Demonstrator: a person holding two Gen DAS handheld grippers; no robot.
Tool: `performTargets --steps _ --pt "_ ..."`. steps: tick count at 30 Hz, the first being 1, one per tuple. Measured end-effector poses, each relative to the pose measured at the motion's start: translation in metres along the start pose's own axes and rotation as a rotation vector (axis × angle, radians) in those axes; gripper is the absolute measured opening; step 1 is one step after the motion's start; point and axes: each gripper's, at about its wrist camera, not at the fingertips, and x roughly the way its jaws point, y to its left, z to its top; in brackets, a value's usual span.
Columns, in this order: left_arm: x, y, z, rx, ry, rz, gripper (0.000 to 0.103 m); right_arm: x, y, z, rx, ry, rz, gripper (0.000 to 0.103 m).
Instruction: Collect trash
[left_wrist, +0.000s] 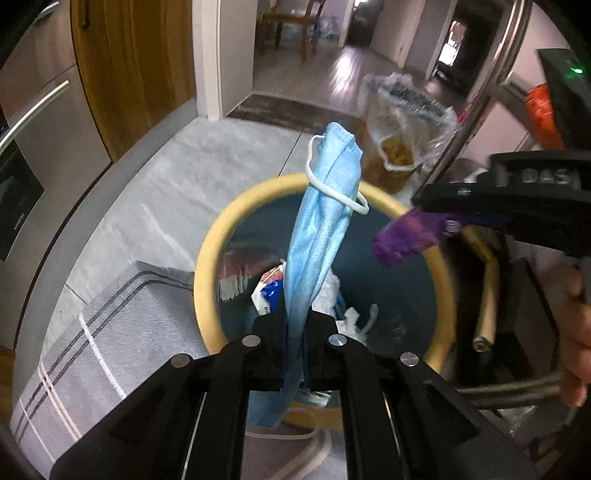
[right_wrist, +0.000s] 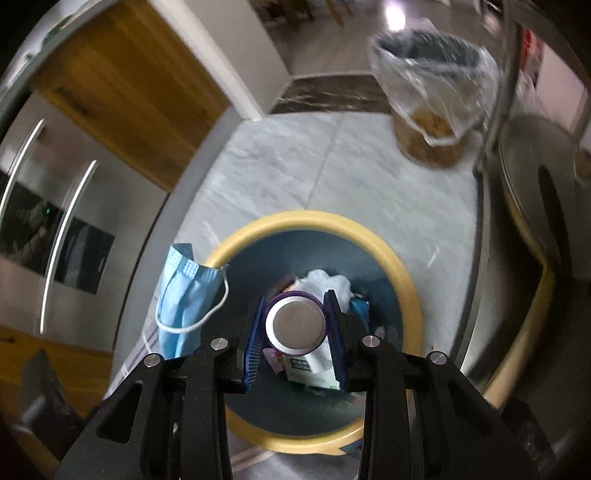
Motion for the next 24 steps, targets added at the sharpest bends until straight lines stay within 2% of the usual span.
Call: performTargets --steps 4,6,8,12,13,16,17,21,24 --pt "0.015 0.007 0.003 -0.027 0.017 0.009 0.009 0.006 -0.003 0.000 0.016 0.021 -0.013 0.034" --pt "0.017 0.008 0.003 -0.023 0.017 0.006 0.018 0.007 0.000 0.000 0.006 0.024 -0.014 0.034" --pt "0.015 0.008 0.003 -0.017 0.002 0.009 0.041 0.008 0.000 0.000 0.007 0.033 -0.006 0.034" --pt "0.006 0.010 -0.001 -0.022 -0.024 0.027 0.056 0.008 0.002 0.000 0.015 0.052 0.029 0.038" --pt "0.003 0.011 -0.003 -0.031 -0.025 0.028 0.059 0.006 0.004 0.000 0.012 0.047 0.037 0.041" --pt "-0.009 0.014 -0.011 -0.044 -0.028 0.033 0.066 -0.004 0.007 0.001 0.010 0.016 0.062 0.060" --pt "-0.014 0.014 -0.014 -0.044 -0.033 0.035 0.069 -0.008 0.008 0.000 0.009 0.006 0.074 0.064" --pt "-0.050 0.021 -0.030 -0.060 -0.085 0.046 0.075 -0.025 0.015 -0.009 -0.006 -0.009 0.122 0.070" --pt "-0.079 0.024 -0.042 -0.068 -0.123 0.054 0.079 -0.050 0.025 -0.017 -0.040 -0.077 0.137 0.077"
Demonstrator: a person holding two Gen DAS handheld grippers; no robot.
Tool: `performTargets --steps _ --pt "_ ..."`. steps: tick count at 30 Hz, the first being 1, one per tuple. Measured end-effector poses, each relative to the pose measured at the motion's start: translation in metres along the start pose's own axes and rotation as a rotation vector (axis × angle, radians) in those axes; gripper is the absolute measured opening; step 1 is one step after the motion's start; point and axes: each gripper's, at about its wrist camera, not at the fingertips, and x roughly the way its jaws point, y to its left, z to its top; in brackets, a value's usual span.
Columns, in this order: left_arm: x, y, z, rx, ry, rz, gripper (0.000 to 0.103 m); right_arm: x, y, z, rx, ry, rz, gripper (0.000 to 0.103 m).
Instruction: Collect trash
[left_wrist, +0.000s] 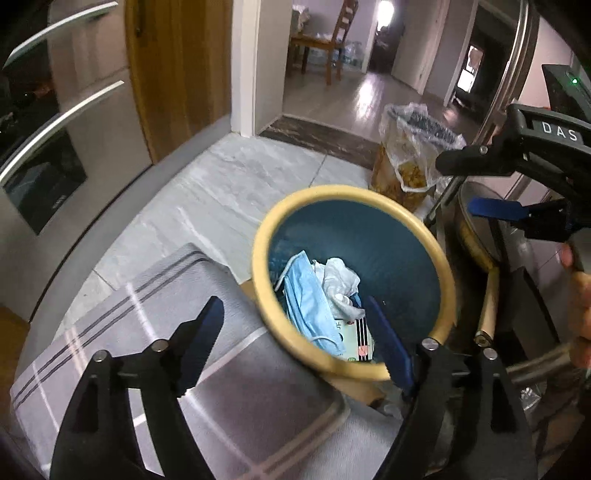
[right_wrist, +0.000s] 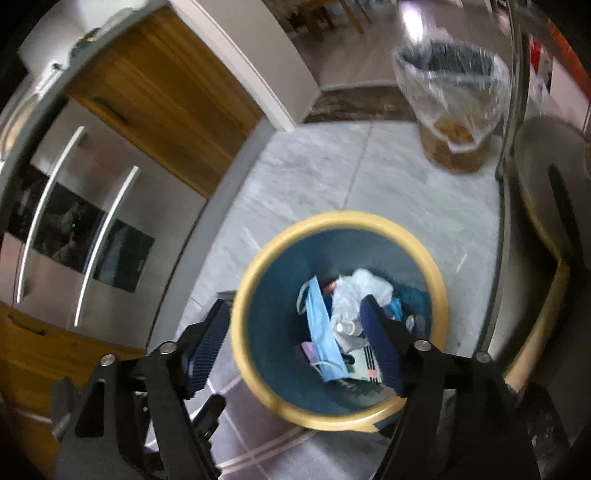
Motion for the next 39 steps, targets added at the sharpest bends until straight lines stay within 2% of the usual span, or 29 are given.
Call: performTargets --steps 4,7,12,19,22,27,32,39 --pt "-0.044 0.004 -0.011 0.027 -0.053 0.017 0.089 -0.035 0.010 -0.014 -0.020 -0.098 0.016 0.085" --pt "-0.077 0.011 -0.022 0.039 -0.093 0.033 0.096 -0.053 0.014 -0.027 -0.017 -0.138 0.031 0.089" --pt "-0.121 0.023 -0.040 0.043 -0.121 0.066 0.097 -0.076 0.028 -0.060 -0.072 -0.192 0.015 0.093" --pt "-0.167 0.040 -0.067 -0.034 -0.170 0.115 0.097 -0.089 0.049 -0.118 -0.203 -0.189 -0.043 0.095" --pt "-0.171 0.042 -0.075 -0.059 -0.194 0.114 0.097 -0.094 0.051 -0.136 -0.234 -0.193 -0.063 0.096" --pt "-0.153 0.052 -0.087 -0.092 -0.188 0.169 0.097 -0.102 0.069 -0.160 -0.348 -0.241 -0.089 0.097" --pt "-0.136 0.061 -0.088 -0.136 -0.143 0.176 0.097 -0.095 0.072 -0.161 -0.372 -0.242 -0.123 0.097" --pt "-0.126 0.055 -0.092 -0.119 -0.125 0.181 0.097 -0.087 0.072 -0.161 -0.364 -0.214 -0.133 0.097"
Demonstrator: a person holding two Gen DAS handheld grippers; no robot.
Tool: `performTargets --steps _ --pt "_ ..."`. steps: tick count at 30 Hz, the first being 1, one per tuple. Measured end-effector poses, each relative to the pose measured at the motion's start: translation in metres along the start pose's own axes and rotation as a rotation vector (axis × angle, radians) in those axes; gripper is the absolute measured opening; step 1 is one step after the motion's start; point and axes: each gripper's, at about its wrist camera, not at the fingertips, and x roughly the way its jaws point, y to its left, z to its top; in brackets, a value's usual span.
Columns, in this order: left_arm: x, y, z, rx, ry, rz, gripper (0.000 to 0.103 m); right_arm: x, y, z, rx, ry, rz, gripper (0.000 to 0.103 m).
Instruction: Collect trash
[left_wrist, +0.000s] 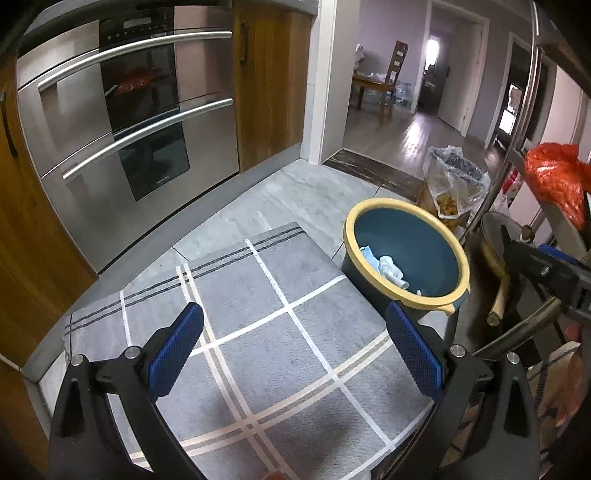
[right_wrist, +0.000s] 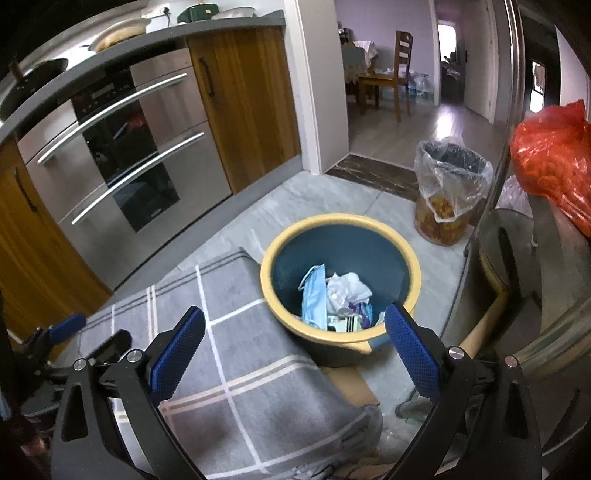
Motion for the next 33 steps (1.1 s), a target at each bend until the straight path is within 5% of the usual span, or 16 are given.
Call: performTargets --steps 8,33 --pt "0.006 -0.006 0.002 0.012 0.000 0.058 0.098 0.004 -0.002 0.002 0.006 0.019 0.009 0.097" --pt "0.006 -0.015 0.002 0.038 0.007 0.025 0.098 0.007 -0.005 0.002 0.034 0.038 0.006 0.097"
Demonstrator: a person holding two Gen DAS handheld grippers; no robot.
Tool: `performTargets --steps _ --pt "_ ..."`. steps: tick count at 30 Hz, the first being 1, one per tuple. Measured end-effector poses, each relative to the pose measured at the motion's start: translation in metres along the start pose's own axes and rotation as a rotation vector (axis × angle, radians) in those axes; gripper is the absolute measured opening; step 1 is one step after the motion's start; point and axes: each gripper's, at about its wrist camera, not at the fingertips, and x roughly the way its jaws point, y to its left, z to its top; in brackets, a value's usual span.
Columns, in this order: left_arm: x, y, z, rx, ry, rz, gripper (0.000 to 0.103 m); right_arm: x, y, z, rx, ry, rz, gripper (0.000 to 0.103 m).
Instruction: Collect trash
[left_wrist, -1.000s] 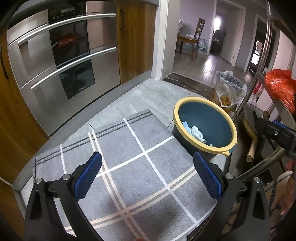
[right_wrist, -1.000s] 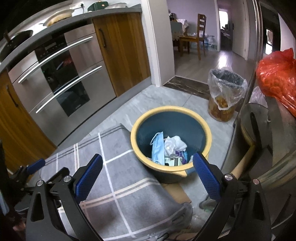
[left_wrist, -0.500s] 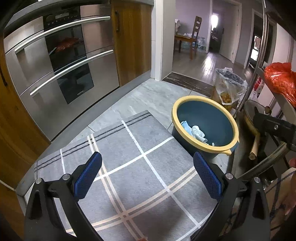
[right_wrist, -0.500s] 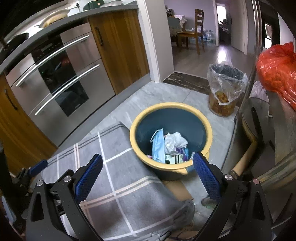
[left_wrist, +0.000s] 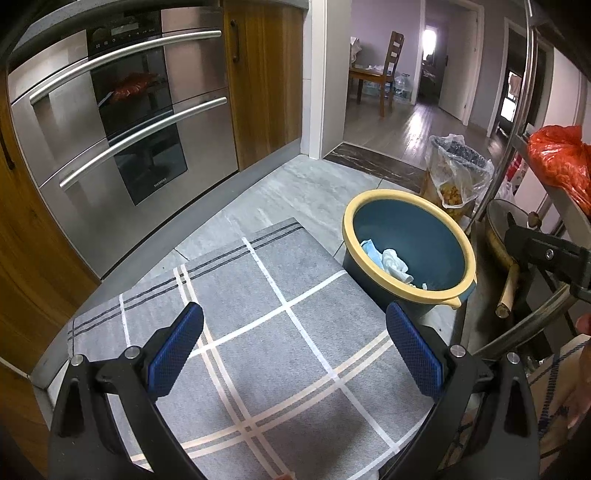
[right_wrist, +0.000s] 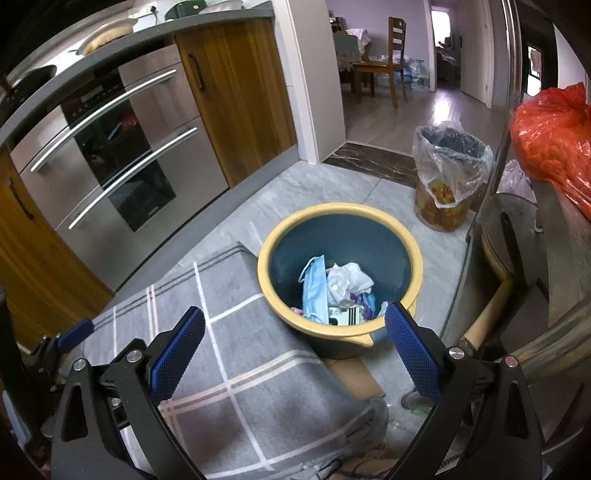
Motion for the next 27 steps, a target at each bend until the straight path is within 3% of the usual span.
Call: performTargets --steps 27 --pt "0.002 -0.009 -0.003 0.062 0.001 0.003 0.098 0.001 -0.002 -0.002 0.007 0.008 -0.003 0.097"
